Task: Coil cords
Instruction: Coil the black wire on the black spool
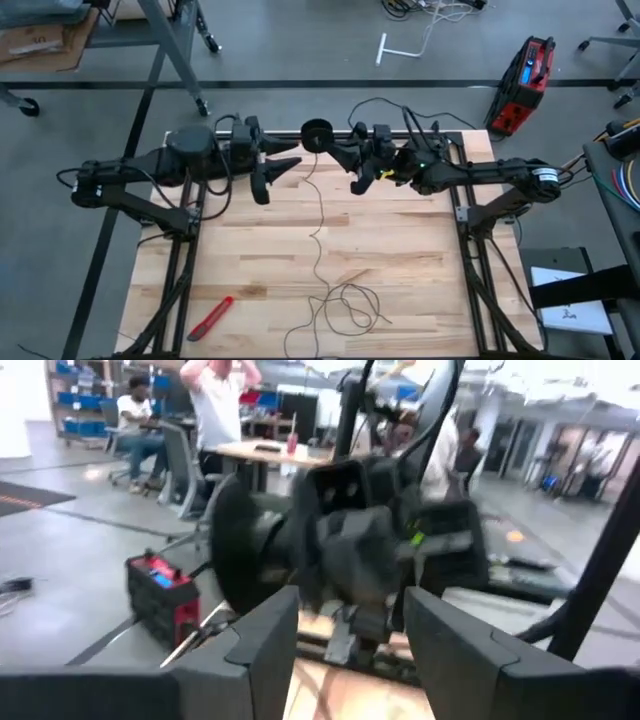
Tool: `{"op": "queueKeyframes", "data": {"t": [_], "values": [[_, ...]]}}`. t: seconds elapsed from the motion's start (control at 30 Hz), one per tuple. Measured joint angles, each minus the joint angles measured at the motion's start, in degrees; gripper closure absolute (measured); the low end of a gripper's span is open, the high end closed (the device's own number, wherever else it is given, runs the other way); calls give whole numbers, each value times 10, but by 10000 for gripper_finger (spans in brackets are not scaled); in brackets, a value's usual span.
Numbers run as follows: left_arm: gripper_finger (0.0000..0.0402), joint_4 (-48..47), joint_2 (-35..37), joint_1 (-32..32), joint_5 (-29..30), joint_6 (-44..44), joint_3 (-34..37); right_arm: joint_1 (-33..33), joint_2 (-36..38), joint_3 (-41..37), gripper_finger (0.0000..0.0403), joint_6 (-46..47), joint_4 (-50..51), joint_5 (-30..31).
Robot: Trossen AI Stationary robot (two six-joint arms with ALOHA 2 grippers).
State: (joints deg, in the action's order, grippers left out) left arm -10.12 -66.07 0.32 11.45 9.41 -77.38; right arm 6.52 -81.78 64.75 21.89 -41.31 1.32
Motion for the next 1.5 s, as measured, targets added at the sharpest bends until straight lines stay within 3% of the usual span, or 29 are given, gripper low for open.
{"op": "queueKeyframes", "data": {"t": [0.27, 0.63, 0.77, 0.97, 1.23, 1.5], "values": [[212, 51, 3, 2, 1, 42, 34, 0, 0, -2, 403, 0, 25, 0], [248, 77, -32, 5, 2, 46, 33, -7, 1, -2, 403, -7, 32, 4], [278, 96, -36, 6, 6, 39, 33, -8, 1, -1, 403, -8, 31, 6], [390, 96, -34, 7, 15, 23, 33, -11, 2, 0, 403, -9, 40, 2], [400, 98, -33, 6, 21, 27, 33, -10, 2, 0, 401, -11, 54, -2], [401, 79, 4, 28, -77, -62, 33, -10, 2, -3, 343, 1, 101, -16]]}}
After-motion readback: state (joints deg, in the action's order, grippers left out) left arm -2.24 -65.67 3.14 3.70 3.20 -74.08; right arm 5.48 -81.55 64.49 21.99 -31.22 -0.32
